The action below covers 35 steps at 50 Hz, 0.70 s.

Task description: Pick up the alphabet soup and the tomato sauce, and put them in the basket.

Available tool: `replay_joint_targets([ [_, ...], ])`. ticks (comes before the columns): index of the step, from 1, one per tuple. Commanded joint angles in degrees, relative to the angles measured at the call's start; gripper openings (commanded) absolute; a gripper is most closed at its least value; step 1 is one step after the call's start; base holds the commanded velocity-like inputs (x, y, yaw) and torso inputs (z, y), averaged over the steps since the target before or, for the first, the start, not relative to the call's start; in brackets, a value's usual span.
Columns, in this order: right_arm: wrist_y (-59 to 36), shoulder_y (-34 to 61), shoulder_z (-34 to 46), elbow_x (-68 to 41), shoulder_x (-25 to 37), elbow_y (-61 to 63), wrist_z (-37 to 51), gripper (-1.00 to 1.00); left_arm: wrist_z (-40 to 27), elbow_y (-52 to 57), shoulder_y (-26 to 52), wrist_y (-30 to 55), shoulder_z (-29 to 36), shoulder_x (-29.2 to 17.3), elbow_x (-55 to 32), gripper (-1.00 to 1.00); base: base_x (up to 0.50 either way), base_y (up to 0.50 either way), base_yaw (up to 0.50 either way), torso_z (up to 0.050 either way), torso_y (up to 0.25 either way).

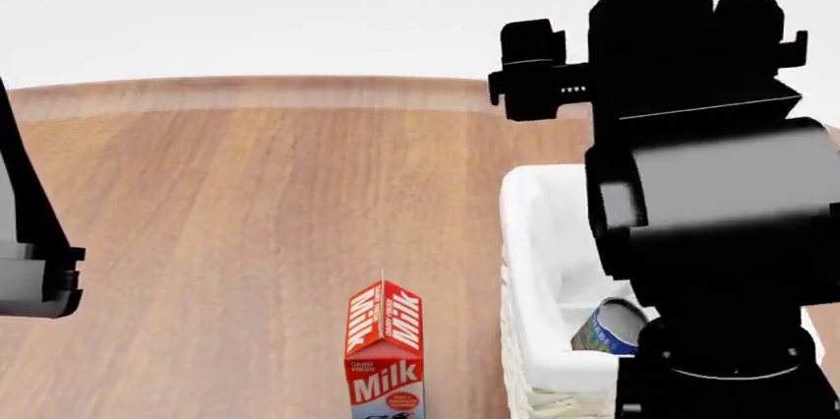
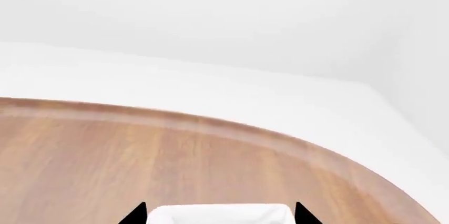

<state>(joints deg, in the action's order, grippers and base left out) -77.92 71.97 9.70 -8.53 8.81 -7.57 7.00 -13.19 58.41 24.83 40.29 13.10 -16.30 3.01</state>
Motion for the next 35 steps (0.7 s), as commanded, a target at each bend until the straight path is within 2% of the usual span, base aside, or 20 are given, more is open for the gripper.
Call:
replay_joint_targets([
  [1, -12.05, -5.86, -0.37, -30.6, 8.19, 20.75, 18.91, 1.0, -0.06, -0.15, 0.39, 0.28, 0.48, 0.02, -0.02, 1.0, 0.0, 0.0, 0.0, 0.0, 0.0],
  [3, -12.03, -5.89, -1.17, -45.67, 10.65, 20.77, 29.35, 1.0, -0.08, -0.1, 0.5, 0.47, 0.45, 0.04, -0.07, 1.0, 0.0, 0.0, 0.0, 0.0, 0.0],
  [6, -11.95, -6.39, -0.67, -58.46, 13.16, 22.31, 38.48, 1.0, -0.07, 0.26, 0.87, 1.05, 0.66, 0.0, 0.07, 1.0, 0.0, 0.0, 0.0, 0.0, 0.0],
  [9, -11.83, -6.87, 0.06, -69.96, 15.09, 23.68, 46.7, 1.0, -0.1, 0.15, 0.81, 0.94, 0.65, 0.0, 0.0, 1.0, 0.0, 0.0, 0.0, 0.0, 0.0],
  [11, -10.73, -9.69, 0.67, -72.24, 15.89, 26.4, 47.81, 1.0, -0.14, 0.12, 0.9, 0.96, 0.87, 0.05, 0.04, 1.0, 0.0, 0.0, 0.0, 0.0, 0.0],
  [13, -11.37, -7.88, 1.01, -79.7, 16.4, 25.39, 53.65, 1.0, -0.1, 0.25, 1.11, 1.25, 0.93, 0.03, 0.05, 1.0, 0.0, 0.0, 0.0, 0.0, 0.0],
  [22, -8.08, -11.48, 4.51, -93.21, 18.93, 31.38, 63.1, 1.0, -0.07, 0.5, 1.21, 1.61, 0.72, -0.01, -0.09, 1.0, 0.0, 0.0, 0.0, 0.0, 0.0],
  [24, -5.45, -8.68, 7.77, -101.32, 20.54, 31.14, 69.05, 1.0, -0.02, 0.74, 1.44, 1.98, 0.71, 0.0, -0.1, 1.0, 0.0, 0.0, 0.0, 0.0, 0.0],
  [26, -5.4, -11.87, 7.0, -100.0, 20.48, 34.15, 67.96, 1.0, -0.02, 0.73, 1.49, 2.03, 0.83, -0.03, -0.03, 1.0, 0.0, 0.0, 0.0, 0.0, 0.0],
  [35, -1.32, -12.73, 11.12, -107.55, 22.25, 39.11, 73.37, 1.0, -0.01, 0.92, 1.6, 2.27, 1.03, 0.04, 0.11, 1.0, 0.0, 0.0, 0.0, 0.0, 0.0],
])
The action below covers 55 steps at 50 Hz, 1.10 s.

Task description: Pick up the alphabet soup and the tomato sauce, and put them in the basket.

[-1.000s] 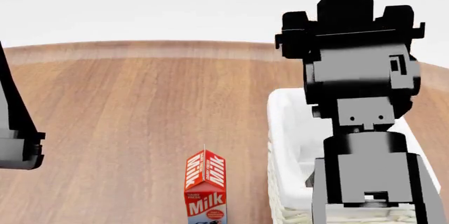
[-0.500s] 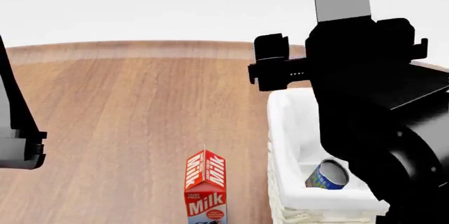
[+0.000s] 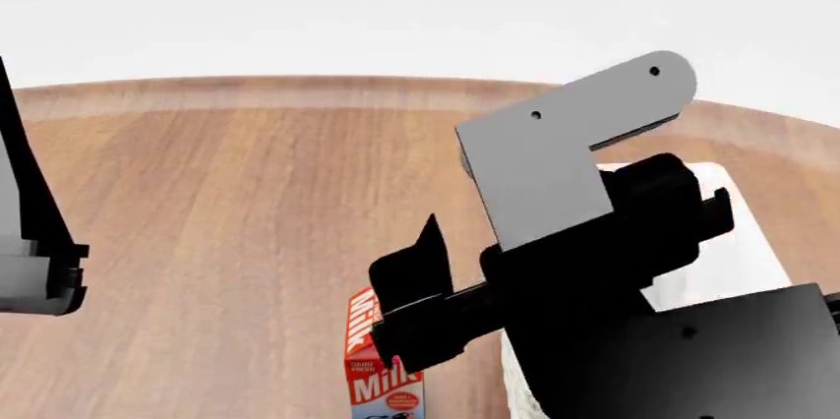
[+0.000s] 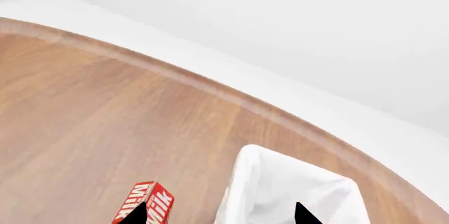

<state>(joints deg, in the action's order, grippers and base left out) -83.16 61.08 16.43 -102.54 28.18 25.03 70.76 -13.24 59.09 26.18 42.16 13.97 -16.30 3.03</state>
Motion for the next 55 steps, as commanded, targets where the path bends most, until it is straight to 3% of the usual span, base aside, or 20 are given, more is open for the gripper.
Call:
replay_joint_targets([
  [1, 4.27, -1.99, 4.95, -14.28, 3.06, 7.19, 10.11, 1.0, 0.03, 0.2, 0.17, 0.3, 0.12, 0.02, 0.08, 1.0, 0.0, 0.0, 0.0, 0.0, 0.0],
  [22, 13.12, -3.8, 14.93, -24.27, 4.96, 18.22, 16.93, 1.0, 0.21, 0.51, 0.17, 0.63, 0.34, 0.17, 0.36, 1.0, 0.0, 0.0, 0.0, 0.0, 0.0],
  [36, 18.86, -4.59, 20.33, -25.44, 6.7, 23.01, 17.16, 1.0, 0.85, 0.33, 0.33, 0.69, -0.07, 0.49, 0.49, 1.0, 0.0, 0.0, 0.0, 0.0, 0.0],
  [55, 25.53, -17.82, 31.74, -21.44, 12.21, 28.39, 18.51, 1.0, 1.75, 0.67, -0.06, 0.69, -0.46, 1.06, 1.37, 1.0, 0.0, 0.0, 0.0, 0.0, 0.0],
])
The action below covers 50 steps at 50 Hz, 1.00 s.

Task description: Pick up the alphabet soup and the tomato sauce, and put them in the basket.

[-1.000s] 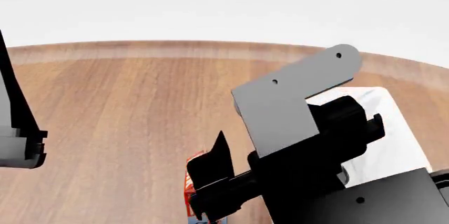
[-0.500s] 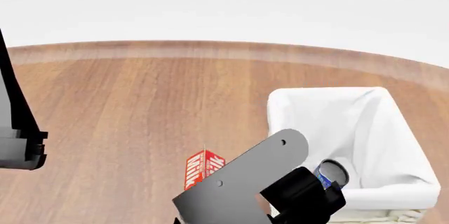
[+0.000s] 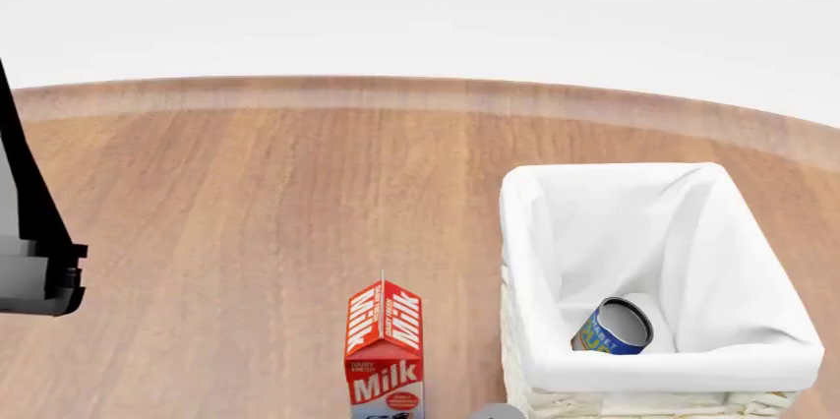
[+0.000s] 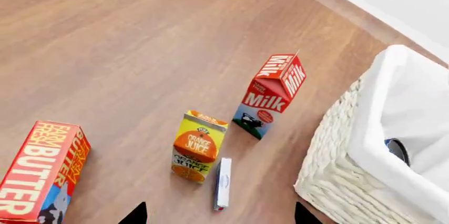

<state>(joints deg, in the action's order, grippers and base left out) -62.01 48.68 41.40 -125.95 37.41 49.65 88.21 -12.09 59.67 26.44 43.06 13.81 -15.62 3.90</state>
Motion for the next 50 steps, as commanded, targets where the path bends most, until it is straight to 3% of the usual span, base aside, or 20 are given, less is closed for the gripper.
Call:
replay_joint_targets([
  [1, 4.73, -6.09, 7.47, 2.54, 3.34, 4.25, 1.05, 1.0, 0.68, 0.07, -0.36, -0.28, -0.35, 0.43, 0.53, 1.0, 0.0, 0.0, 0.0, 0.0, 0.0],
  [14, 6.02, -16.04, 12.31, 9.94, 6.27, 5.74, -0.36, 1.0, 2.43, 0.15, -0.5, -0.15, -0.48, 1.71, 2.23, 1.0, 0.0, 0.0, 0.0, 0.0, 0.0],
  [25, 7.13, -21.61, 11.95, 14.69, 9.56, 5.73, -3.71, 1.0, 4.89, 0.21, -1.24, -0.65, -1.47, 3.43, 4.31, 1.0, 0.0, 0.0, 0.0, 0.0, 0.0],
  [35, 9.1, -18.66, 13.14, 10.43, 9.48, 7.31, -0.17, 1.0, 5.83, 0.0, -1.27, -0.9, -1.56, 4.34, 5.15, 1.0, 0.0, 0.0, 0.0, 0.0, 0.0],
  [50, 8.69, -23.81, 10.43, 20.74, 12.18, 2.04, -10.96, 1.0, 8.3, -0.09, -1.88, -1.61, -2.23, 6.2, 7.38, 1.0, 0.0, 0.0, 0.0, 0.0, 0.0],
])
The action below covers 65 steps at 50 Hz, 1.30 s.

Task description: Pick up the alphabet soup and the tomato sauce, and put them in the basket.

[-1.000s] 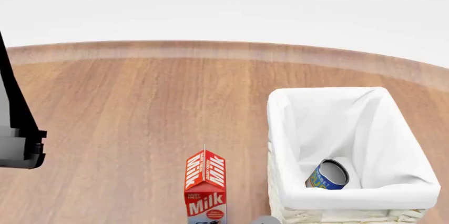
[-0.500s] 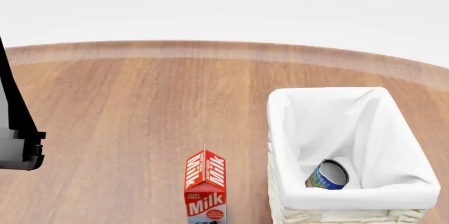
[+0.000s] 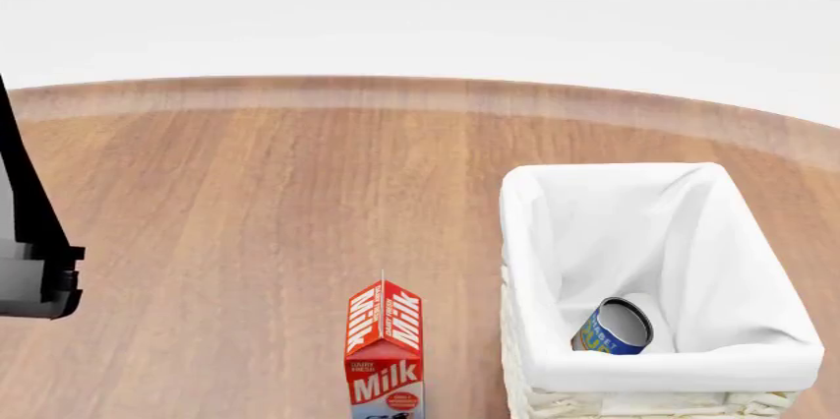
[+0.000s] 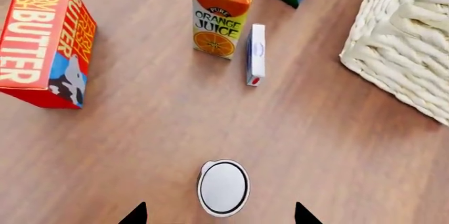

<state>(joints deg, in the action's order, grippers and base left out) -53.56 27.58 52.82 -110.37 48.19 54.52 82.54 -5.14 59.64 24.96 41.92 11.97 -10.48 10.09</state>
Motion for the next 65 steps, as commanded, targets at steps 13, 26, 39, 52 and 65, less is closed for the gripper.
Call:
replay_joint_targets([
  [13, 0.96, -6.8, -1.24, 14.04, 1.03, -7.99, -12.24, 1.0, 1.87, -0.63, -0.74, -1.17, -0.61, 1.48, 1.47, 1.0, 0.0, 0.0, 0.0, 0.0, 0.0],
  [26, 3.16, -9.86, -1.55, 19.19, 0.89, -11.16, -17.88, 1.0, 1.98, -0.71, -0.79, -1.35, -0.84, 1.63, 1.48, 1.0, 0.0, 0.0, 0.0, 0.0, 0.0],
  [39, 5.01, -12.26, -1.17, 23.05, 0.0, -13.14, -21.78, 1.0, 2.29, -0.33, -0.75, -1.03, -1.09, 1.64, 1.68, 1.0, 0.0, 0.0, 0.0, 0.0, 0.0],
  [52, 7.86, -15.33, -0.81, 27.43, -0.73, -16.59, -26.2, 1.0, 2.54, -0.37, -0.81, -1.12, -0.97, 1.99, 2.02, 1.0, 0.0, 0.0, 0.0, 0.0, 0.0],
  [65, 9.43, -17.05, -0.05, 30.35, -1.78, -19.93, -29.18, 1.0, 2.76, -0.59, -1.13, -1.61, -1.22, 2.26, 2.01, 1.0, 0.0, 0.0, 0.0, 0.0, 0.0],
])
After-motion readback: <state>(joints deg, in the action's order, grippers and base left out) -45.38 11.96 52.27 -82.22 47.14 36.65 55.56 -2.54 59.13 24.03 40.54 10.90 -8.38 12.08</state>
